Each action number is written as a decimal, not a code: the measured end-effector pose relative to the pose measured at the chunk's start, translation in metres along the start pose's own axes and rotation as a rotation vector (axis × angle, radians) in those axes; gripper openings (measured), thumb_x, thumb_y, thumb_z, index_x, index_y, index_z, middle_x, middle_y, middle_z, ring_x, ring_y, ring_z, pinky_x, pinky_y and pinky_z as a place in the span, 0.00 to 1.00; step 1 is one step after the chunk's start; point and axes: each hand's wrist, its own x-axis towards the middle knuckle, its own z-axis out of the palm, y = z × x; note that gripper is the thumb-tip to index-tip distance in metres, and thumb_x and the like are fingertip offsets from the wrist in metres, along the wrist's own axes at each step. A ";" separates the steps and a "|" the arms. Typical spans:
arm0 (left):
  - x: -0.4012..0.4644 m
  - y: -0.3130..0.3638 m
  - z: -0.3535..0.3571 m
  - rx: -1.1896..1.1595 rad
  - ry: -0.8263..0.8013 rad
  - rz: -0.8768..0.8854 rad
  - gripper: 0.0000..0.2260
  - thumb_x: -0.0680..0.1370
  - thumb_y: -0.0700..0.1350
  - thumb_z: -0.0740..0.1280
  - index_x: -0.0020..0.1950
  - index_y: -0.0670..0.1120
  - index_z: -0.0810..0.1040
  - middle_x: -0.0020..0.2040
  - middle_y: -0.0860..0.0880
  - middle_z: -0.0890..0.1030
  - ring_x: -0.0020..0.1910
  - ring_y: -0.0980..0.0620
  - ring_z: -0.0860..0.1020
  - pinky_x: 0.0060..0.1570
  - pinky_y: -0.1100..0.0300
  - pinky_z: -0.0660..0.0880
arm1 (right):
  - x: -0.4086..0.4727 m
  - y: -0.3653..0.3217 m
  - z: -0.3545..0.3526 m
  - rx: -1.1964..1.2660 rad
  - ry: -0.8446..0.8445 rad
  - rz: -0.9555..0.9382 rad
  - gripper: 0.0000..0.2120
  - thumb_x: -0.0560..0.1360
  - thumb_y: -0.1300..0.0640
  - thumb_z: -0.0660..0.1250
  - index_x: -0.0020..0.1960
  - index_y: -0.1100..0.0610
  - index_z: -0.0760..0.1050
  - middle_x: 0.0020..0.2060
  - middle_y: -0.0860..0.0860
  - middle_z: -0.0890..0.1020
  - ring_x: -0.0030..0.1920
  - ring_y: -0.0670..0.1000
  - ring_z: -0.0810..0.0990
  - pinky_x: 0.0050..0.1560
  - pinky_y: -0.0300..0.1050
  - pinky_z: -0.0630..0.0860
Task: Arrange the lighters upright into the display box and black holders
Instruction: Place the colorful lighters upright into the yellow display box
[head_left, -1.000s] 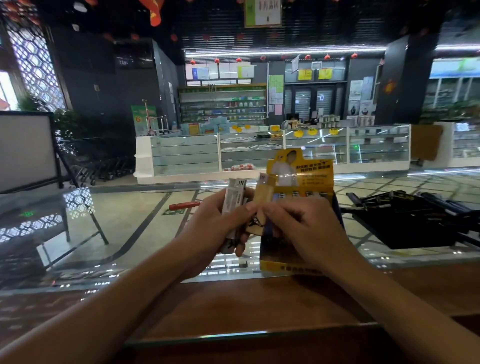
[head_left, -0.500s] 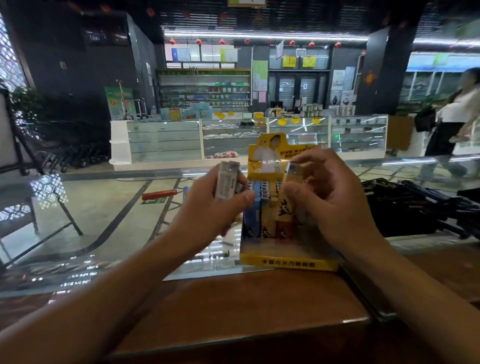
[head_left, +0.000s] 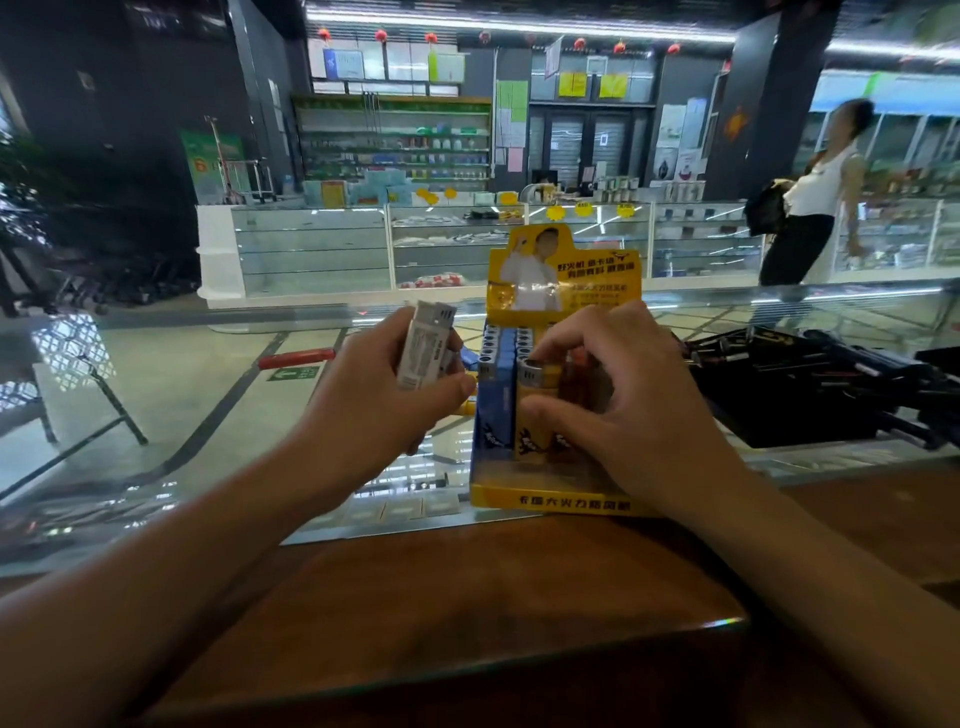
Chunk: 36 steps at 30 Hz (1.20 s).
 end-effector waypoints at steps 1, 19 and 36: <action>0.000 0.000 0.000 -0.008 0.001 -0.002 0.07 0.75 0.45 0.73 0.48 0.51 0.76 0.36 0.54 0.80 0.27 0.56 0.75 0.26 0.63 0.73 | 0.001 0.000 0.002 -0.024 -0.012 0.001 0.13 0.71 0.39 0.69 0.50 0.45 0.72 0.45 0.37 0.70 0.52 0.43 0.66 0.50 0.46 0.63; -0.008 0.014 -0.001 0.050 -0.155 0.181 0.06 0.76 0.40 0.72 0.47 0.49 0.76 0.41 0.49 0.78 0.33 0.49 0.75 0.30 0.58 0.72 | 0.016 -0.028 -0.001 0.085 0.042 -0.074 0.16 0.77 0.44 0.63 0.61 0.50 0.76 0.42 0.38 0.75 0.46 0.38 0.72 0.45 0.34 0.66; -0.004 0.008 -0.012 0.285 -0.076 0.209 0.05 0.79 0.51 0.68 0.46 0.57 0.72 0.34 0.58 0.75 0.30 0.58 0.71 0.30 0.66 0.66 | 0.045 -0.023 0.003 0.338 0.094 0.027 0.05 0.79 0.52 0.68 0.53 0.51 0.78 0.33 0.46 0.76 0.31 0.47 0.74 0.30 0.39 0.71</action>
